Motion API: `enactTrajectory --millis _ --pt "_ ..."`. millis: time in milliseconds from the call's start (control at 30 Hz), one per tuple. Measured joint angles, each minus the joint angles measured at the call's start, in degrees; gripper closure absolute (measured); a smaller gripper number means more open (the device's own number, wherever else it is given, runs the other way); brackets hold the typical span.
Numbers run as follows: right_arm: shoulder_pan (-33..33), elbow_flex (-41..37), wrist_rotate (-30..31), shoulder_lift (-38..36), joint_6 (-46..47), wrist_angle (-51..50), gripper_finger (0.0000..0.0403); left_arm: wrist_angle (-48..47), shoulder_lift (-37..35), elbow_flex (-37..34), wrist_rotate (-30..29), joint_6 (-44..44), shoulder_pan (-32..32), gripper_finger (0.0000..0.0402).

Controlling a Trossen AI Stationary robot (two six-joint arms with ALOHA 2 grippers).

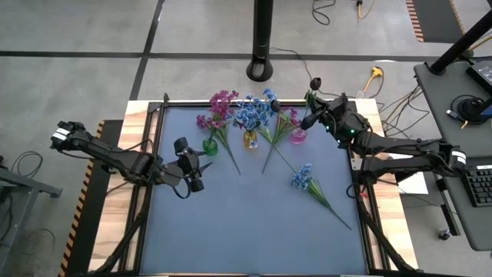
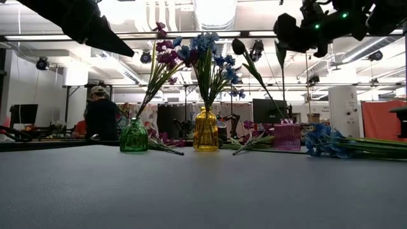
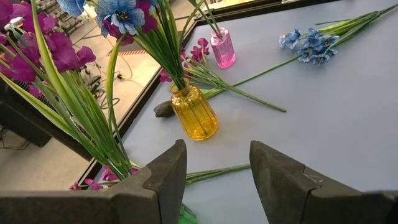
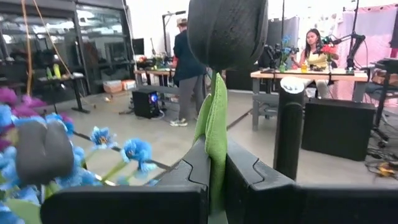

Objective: Sort flowers into vase by color
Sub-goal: Put the bottom black flower into the purple flower vase

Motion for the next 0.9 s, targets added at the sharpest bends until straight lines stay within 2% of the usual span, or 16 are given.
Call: enactTrajectory --millis 367,900 --pt "0.0 0.0 3.43 0.0 0.07 -2.56 0.039 0.0 0.02 0.0 0.0 -0.02 0.0 0.0242" --pt "0.0 0.0 3.52 0.0 1.04 -6.25 0.0384 -0.02 0.0 0.0 0.0 -0.02 0.0 0.0242"
